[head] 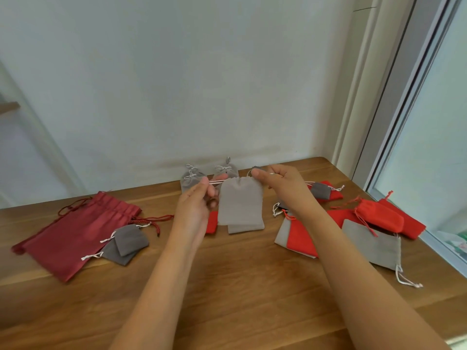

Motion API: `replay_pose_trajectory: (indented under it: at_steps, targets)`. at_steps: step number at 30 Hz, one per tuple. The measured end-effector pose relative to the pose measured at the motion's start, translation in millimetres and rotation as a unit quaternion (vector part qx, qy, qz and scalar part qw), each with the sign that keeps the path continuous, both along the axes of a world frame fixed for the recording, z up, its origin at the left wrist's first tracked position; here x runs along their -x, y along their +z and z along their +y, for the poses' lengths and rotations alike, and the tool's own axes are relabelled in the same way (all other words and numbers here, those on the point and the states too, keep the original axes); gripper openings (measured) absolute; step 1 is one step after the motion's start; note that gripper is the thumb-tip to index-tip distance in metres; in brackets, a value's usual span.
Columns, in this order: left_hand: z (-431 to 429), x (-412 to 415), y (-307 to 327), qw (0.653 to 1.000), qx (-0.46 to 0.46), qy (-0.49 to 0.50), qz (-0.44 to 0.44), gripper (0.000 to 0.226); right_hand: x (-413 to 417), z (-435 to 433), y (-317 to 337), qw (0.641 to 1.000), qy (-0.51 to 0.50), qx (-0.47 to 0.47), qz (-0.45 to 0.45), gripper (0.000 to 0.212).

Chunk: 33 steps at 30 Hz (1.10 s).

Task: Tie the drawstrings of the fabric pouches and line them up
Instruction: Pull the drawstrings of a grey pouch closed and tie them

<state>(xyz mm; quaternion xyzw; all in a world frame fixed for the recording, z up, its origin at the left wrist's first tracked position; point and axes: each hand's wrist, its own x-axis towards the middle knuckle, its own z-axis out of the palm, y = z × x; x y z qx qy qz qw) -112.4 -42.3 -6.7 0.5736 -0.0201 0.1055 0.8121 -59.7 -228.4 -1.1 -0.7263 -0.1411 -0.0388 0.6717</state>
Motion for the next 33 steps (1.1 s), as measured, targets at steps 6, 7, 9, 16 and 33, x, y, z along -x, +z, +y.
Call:
replay_pose_trajectory:
  at_steps: [6,7,9,16,33]
  targets:
    - [10.4,4.3,5.1,0.996,0.081,-0.031,0.002,0.022,-0.9,-13.7,-5.3,0.998,-0.011,-0.063,-0.029,0.043]
    - [8.8,4.2,4.7,0.997,0.076,-0.034,0.006,0.022,-1.5,-14.5,-6.5,0.997,-0.017,-0.067,-0.031,0.041]
    - [6.4,4.4,2.8,0.997,0.069,-0.036,0.002,0.028,-0.9,-12.9,-8.7,0.996,-0.025,-0.076,-0.026,0.037]
    - [3.1,5.5,0.1,0.99,0.114,-0.078,0.0,0.031,-2.8,-4.5,-20.9,0.991,0.014,-0.133,0.012,0.042]
    - [-5.5,11.9,-2.7,0.986,-0.029,-0.067,0.148,0.015,17.3,10.2,-19.7,0.972,0.188,-0.139,0.026,0.02]
